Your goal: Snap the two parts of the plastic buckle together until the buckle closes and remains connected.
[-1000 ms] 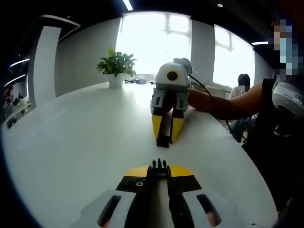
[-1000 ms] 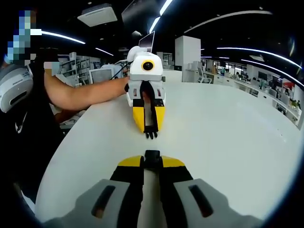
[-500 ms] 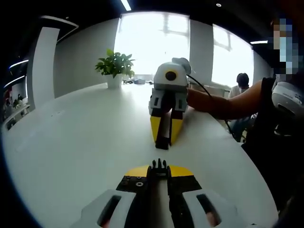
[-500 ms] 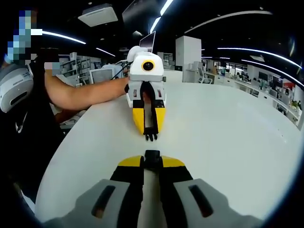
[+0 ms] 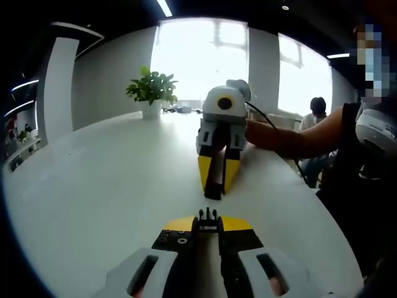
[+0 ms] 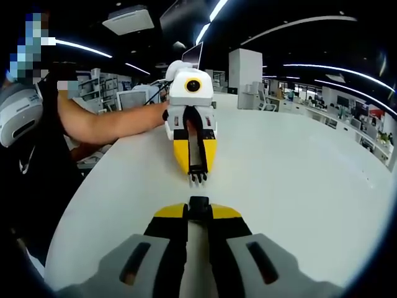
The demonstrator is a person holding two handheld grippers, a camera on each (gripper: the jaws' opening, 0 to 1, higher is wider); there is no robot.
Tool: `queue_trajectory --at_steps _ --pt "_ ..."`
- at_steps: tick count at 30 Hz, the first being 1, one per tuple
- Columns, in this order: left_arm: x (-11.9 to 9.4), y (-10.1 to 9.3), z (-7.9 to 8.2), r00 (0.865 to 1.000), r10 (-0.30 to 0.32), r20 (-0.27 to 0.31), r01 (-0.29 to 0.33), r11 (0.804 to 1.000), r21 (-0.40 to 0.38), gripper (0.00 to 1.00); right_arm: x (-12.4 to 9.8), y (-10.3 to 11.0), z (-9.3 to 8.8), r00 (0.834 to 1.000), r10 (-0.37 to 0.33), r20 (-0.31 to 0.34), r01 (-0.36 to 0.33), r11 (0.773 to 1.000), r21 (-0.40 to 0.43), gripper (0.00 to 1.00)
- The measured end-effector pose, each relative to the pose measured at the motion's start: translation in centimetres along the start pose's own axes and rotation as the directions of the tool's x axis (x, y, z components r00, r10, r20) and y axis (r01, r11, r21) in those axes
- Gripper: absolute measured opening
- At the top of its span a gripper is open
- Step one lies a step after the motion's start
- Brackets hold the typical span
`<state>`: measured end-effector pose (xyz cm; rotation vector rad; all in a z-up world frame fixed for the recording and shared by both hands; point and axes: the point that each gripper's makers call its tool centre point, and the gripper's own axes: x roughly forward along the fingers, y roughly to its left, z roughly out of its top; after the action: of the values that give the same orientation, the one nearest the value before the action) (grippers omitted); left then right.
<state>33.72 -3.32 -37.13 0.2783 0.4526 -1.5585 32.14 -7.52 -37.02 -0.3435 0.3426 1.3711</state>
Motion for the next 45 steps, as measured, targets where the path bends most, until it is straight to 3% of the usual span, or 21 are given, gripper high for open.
queue_trajectory --at_steps 45 --pt "0.55 -0.15 -0.4 1.0 -0.002 -0.019 0.002 1.0 0.001 0.11 0.31 0.24 0.06 1.0 0.004 0.0 -0.004 1.0 -0.015 0.11"
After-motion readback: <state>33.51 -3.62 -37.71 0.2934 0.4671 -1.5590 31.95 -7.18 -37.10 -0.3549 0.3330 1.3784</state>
